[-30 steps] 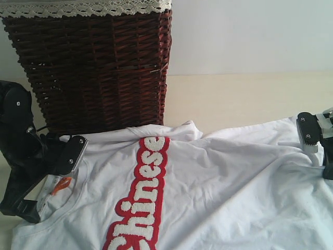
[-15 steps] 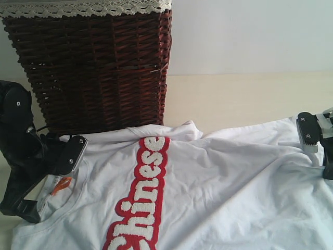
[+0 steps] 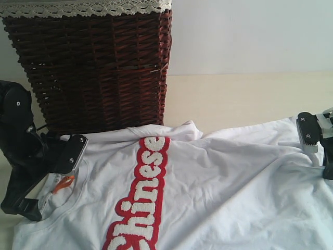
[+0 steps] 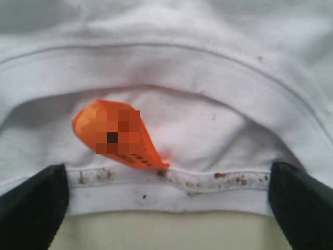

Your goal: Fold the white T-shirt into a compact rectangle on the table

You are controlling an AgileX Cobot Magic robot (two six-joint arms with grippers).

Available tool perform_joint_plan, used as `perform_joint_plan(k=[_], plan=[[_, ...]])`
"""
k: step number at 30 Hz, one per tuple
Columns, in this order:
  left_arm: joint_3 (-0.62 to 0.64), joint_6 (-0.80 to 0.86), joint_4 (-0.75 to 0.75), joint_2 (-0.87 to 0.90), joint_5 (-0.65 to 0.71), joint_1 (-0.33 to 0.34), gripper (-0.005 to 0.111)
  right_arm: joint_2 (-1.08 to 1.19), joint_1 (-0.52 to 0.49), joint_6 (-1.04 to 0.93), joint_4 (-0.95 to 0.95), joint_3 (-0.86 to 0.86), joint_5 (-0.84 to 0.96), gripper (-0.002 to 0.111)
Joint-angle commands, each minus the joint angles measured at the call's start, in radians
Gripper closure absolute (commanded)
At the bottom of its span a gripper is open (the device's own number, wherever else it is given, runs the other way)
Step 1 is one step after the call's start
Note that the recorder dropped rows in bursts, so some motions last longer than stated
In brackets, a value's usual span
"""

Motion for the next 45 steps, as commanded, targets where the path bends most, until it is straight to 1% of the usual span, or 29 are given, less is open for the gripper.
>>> perform_joint_plan(k=[1, 10, 12, 13, 15, 16, 19, 20, 45], plan=[[-0.005, -0.002, 0.002, 0.009, -0.076, 0.005, 0.002, 0.022, 0.003, 0.002, 0.000, 0.011, 0.017, 0.108], [0.008, -0.002, 0.002, 0.009, -0.087, 0.005, 0.002, 0.022, 0.003, 0.002, 0.000, 0.011, 0.017, 0.108], [0.030, -0.002, 0.002, 0.009, -0.095, 0.005, 0.005, 0.022, 0.003, 0.002, 0.000, 0.011, 0.017, 0.108], [0.042, -0.002, 0.002, 0.010, -0.094, 0.005, 0.011, 0.022, 0.003, 0.002, 0.000, 0.011, 0.017, 0.108], [0.059, -0.002, 0.004, 0.013, -0.083, 0.005, 0.028, 0.022, 0.003, 0.002, 0.000, 0.011, 0.017, 0.108], [0.066, -0.002, 0.004, 0.013, -0.066, 0.005, 0.042, 0.022, 0.003, 0.002, 0.000, 0.011, 0.017, 0.108], [0.069, -0.002, 0.004, 0.013, 0.025, 0.005, 0.094, 0.022, 0.003, 0.002, 0.000, 0.011, 0.017, 0.108], [0.069, 0.006, 0.009, 0.013, 0.051, 0.005, 0.105, 0.022, 0.003, 0.002, 0.000, 0.011, 0.017, 0.108], [0.069, 0.006, 0.009, 0.013, 0.044, 0.005, 0.106, 0.022, 0.003, 0.004, 0.030, 0.011, 0.028, 0.108]])
